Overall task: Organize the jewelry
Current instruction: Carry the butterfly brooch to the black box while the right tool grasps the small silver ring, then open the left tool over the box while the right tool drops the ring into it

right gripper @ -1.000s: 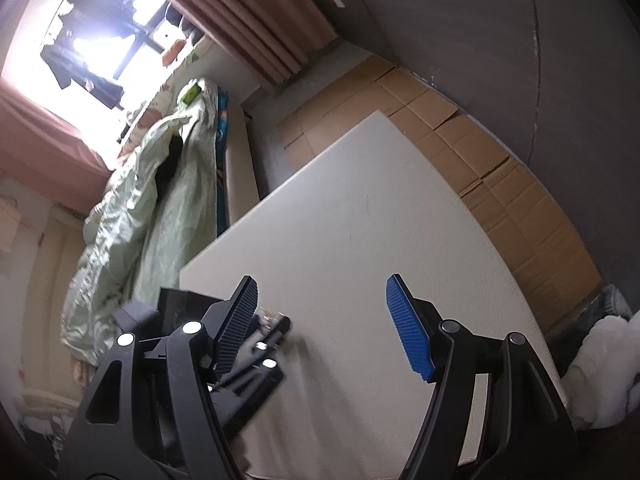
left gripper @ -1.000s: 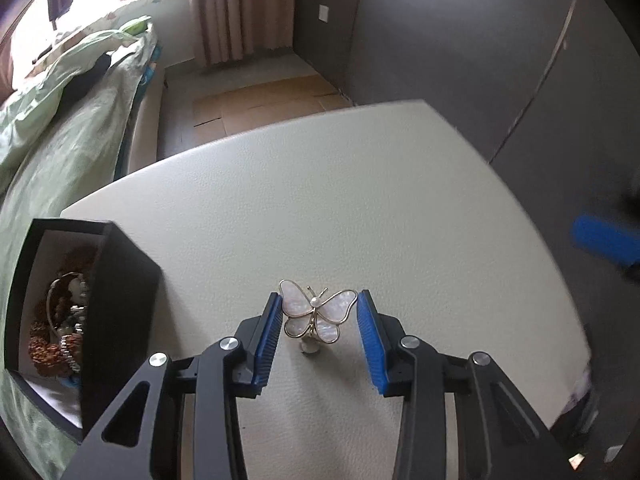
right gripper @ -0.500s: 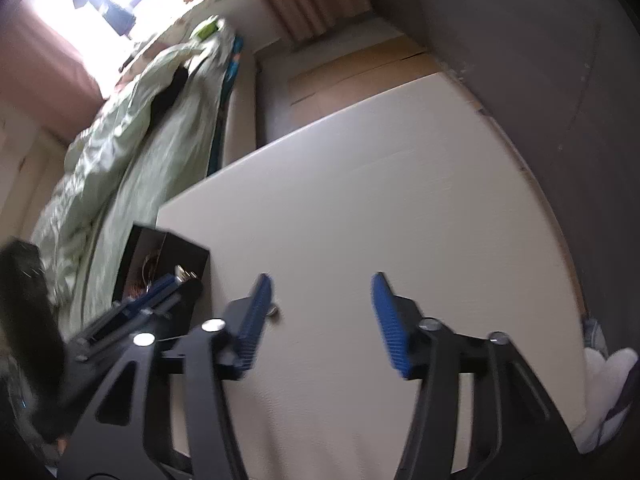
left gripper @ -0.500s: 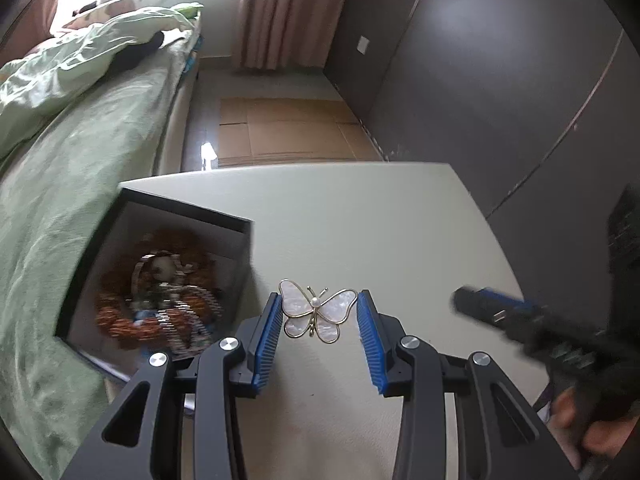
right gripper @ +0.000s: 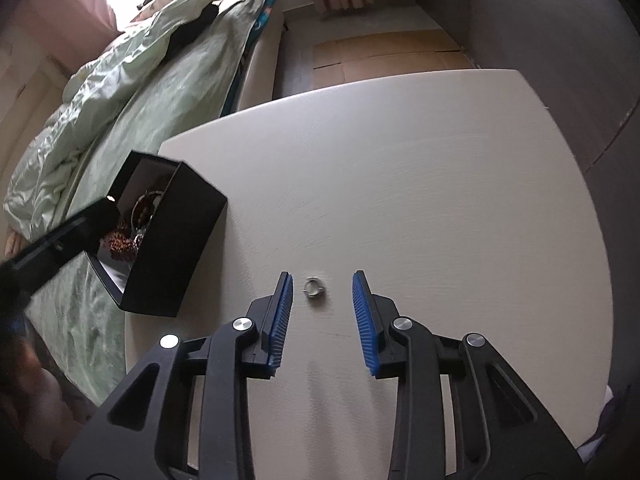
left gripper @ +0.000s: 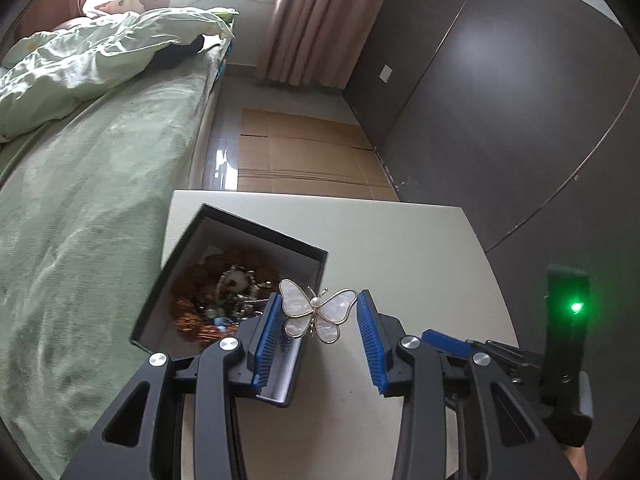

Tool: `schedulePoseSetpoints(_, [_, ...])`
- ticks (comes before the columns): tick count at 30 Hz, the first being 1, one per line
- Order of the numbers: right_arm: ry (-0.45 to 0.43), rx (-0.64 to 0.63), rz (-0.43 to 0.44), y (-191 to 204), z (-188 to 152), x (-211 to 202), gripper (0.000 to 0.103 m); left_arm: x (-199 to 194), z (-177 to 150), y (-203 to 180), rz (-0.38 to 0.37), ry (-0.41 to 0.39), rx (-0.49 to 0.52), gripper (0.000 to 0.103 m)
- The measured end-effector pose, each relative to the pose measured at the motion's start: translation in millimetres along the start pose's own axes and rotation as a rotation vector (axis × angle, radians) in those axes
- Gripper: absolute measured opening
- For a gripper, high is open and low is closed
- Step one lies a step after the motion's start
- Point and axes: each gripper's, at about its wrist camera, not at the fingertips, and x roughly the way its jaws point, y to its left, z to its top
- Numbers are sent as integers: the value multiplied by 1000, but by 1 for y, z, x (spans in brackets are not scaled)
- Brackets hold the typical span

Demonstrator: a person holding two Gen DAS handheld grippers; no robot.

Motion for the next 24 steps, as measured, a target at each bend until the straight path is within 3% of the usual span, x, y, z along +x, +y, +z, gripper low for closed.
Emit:
schedulePoseSetpoints(8, [39,-53,-81,17,2,24,30,-8,2,17,4,-6,-34,37])
schedulePoseSetpoints(11, [43,-92,-129,24,3,28,14,-10,4,24,4,-7,-48,37])
schedulePoseSetpoints(20, [-11,-66,-50,31,10,15,13,-13,6,46,-16,-1,-104,38])
schedulePoseSetpoints(22, [-37,-61,-23,35,13,8,13,-13,8,50,-23,-7,-115,44])
schedulePoseSetpoints(24, [-70,-54,7,40,17,0,13,-15,10,54,-29,-25,-127,58])
